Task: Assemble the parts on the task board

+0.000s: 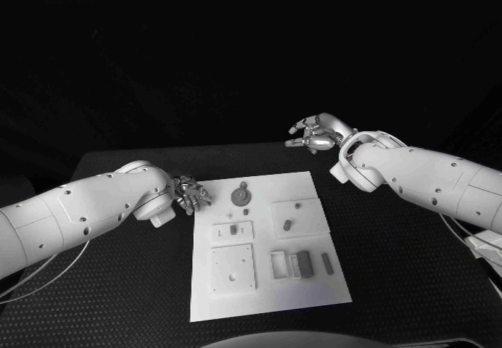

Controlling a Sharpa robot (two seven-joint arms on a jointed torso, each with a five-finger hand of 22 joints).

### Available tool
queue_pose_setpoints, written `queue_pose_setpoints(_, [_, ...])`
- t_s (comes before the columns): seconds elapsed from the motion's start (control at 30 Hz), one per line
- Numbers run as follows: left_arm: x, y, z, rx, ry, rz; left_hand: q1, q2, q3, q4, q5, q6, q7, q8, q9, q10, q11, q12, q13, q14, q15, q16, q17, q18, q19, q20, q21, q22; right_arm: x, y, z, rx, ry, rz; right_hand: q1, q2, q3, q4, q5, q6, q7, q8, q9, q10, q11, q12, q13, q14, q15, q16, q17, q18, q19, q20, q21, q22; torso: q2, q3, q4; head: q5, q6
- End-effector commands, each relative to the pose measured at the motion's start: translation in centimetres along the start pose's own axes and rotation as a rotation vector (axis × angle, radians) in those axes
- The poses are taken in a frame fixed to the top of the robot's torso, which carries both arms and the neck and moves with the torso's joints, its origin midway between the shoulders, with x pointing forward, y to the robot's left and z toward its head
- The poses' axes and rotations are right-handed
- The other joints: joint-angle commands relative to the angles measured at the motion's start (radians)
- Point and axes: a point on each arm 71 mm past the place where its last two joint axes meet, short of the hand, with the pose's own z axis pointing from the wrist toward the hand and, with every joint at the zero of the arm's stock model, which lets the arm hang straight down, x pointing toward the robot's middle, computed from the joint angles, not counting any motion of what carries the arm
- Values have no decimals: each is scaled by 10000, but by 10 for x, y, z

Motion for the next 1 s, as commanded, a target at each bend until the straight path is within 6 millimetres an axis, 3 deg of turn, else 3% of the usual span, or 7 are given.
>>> queue_pose_setpoints(0.03, [6,2,-6,8,-137,-629,-58,46,35,-41,40,191,-90,44,4,110,-30,30,11,87,21,31,25,10,93,-25,68,36,0,-1,-1,-83,132,-43,-67,-11,13,-10,40,401,377,-61,-9,-731,217,23,-10,-75,-15,-53,-16,109,-37,-28,-50,193,5,-8,8,8,57])
queue_pose_setpoints(0.27, [26,8,-17,174,-67,-560,-99,23,74,-114,42,261,-120,55,-4,220,-70,34,29,181,-17,58,93,13,155,-62,112,131,1,-2,-3,-55,276,-69,-77,-10,10,-10,39,400,379,-61,-10,-735,218,22,-13,-83,-13,-61,-19,109,-48,-24,-55,193,-14,-17,11,-64,32])
queue_pose_setpoints(0.43, [43,13,-22,182,-115,-222,-107,-6,106,-165,42,289,-132,49,-19,260,-90,40,46,211,-35,84,147,11,185,-81,136,187,3,0,-3,-129,326,-160,-90,-10,8,-8,39,399,380,-60,-11,-740,220,21,-16,-93,-11,-70,-24,109,-59,-18,-61,192,-3,-4,9,-4,61])
queue_pose_setpoints(0.5, [49,13,-24,219,-186,44,-113,-15,113,-174,41,302,-137,51,-22,271,-94,43,52,216,-39,92,164,10,191,-86,142,204,3,0,-3,-137,343,-167,-92,-10,8,-8,39,399,381,-60,-12,-741,220,21,-17,-95,-11,-72,-25,109,-62,-17,-62,192,-14,0,13,2,10])
queue_pose_setpoints(0.63, [53,13,-28,229,-654,704,-153,-50,141,-175,42,384,-167,74,-25,343,-122,43,62,285,-56,85,195,16,242,-109,169,260,4,0,-4,-145,363,-182,-95,-10,8,-8,39,398,381,-60,-12,-742,221,21,-18,-98,-11,-74,-26,109,-65,-16,-64,192,3,-14,11,-6,10])
queue_pose_setpoints(1.0, [68,10,-28,264,-608,1053,-310,-97,164,-143,36,537,-225,105,-32,549,-189,28,73,544,-113,13,231,40,403,-165,237,394,4,-1,-5,-137,360,-202,-98,-8,10,-10,40,397,381,-59,-14,-744,221,22,-20,-103,-10,-80,-29,109,-71,-13,-67,192,8,3,0,55,-45])
